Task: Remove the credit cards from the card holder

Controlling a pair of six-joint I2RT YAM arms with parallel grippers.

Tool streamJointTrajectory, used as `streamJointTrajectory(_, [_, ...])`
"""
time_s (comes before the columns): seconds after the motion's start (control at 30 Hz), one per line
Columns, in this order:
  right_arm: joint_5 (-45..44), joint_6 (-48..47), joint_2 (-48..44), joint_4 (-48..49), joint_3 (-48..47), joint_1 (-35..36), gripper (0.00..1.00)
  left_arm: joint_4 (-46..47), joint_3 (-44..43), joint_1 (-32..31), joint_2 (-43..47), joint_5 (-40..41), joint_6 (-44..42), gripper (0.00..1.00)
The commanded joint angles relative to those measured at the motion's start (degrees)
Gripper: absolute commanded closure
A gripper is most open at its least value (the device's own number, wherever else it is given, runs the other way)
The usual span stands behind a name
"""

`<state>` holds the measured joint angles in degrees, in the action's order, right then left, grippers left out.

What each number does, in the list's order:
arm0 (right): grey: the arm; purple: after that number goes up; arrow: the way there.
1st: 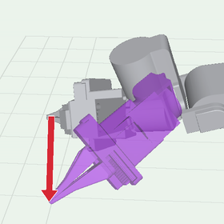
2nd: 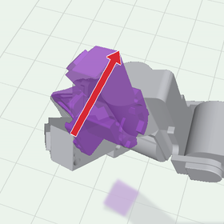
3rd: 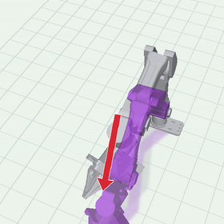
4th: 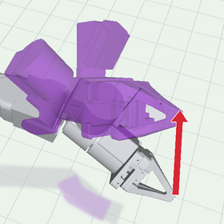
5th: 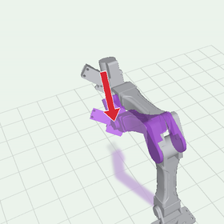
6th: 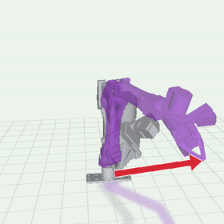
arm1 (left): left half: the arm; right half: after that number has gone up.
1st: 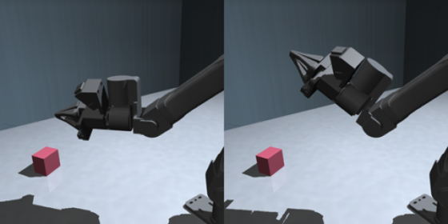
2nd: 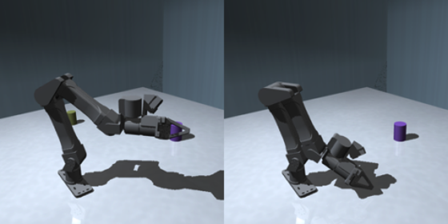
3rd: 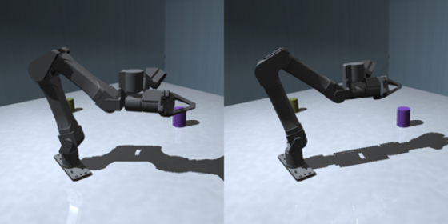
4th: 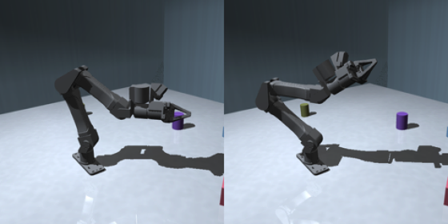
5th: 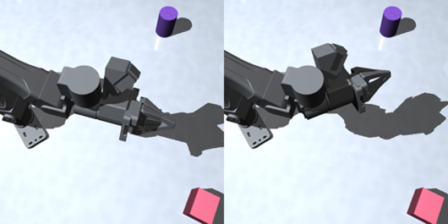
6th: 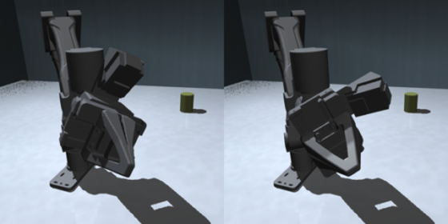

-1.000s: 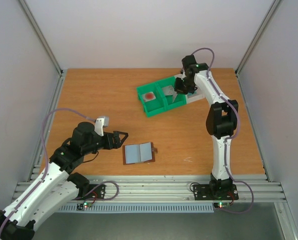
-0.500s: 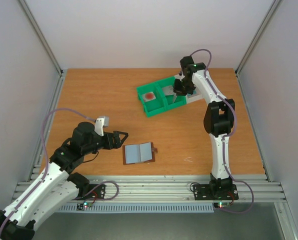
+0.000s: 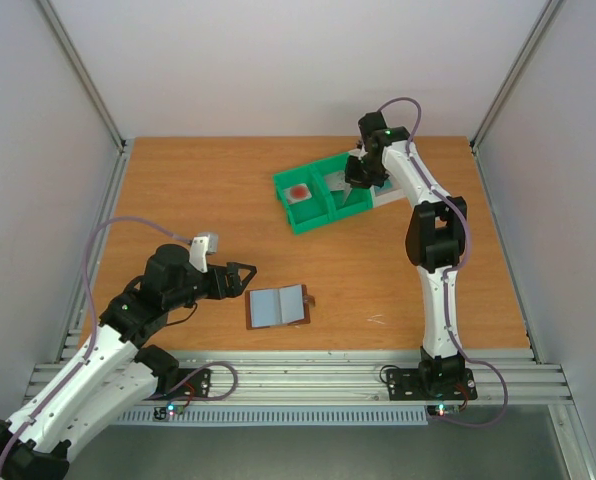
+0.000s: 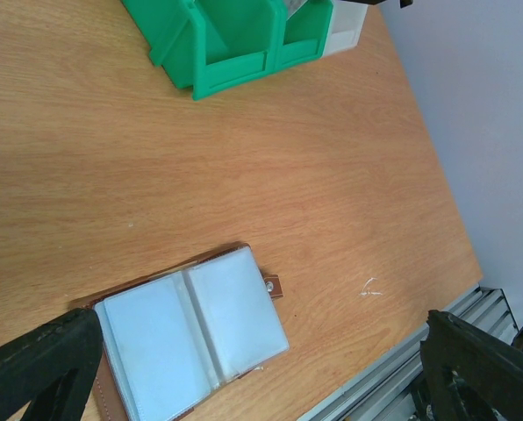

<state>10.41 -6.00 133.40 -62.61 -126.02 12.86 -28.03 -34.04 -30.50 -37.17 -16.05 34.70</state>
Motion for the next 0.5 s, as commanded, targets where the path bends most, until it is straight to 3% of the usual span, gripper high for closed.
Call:
streamJointTrajectory(0.0, [-0.44,0.35,0.45,3.43,-0.79,0.58,0.99,2.25,-0.05,-0.06,0.63,0.92,0.28,0.01])
streamJointTrajectory(0.3, [0.31,0.33,-1.52,10.21,4.34,0.58,0.99,2.63,0.01,-0.08,0.38,0.89,0.50,0.01])
streamJointTrajectory(0.47, [0.41,-0.06,-2.22,9.10,4.69,0.58,0.99,2.22,-0.30,-0.08,0.51,1.02,0.52,0.01])
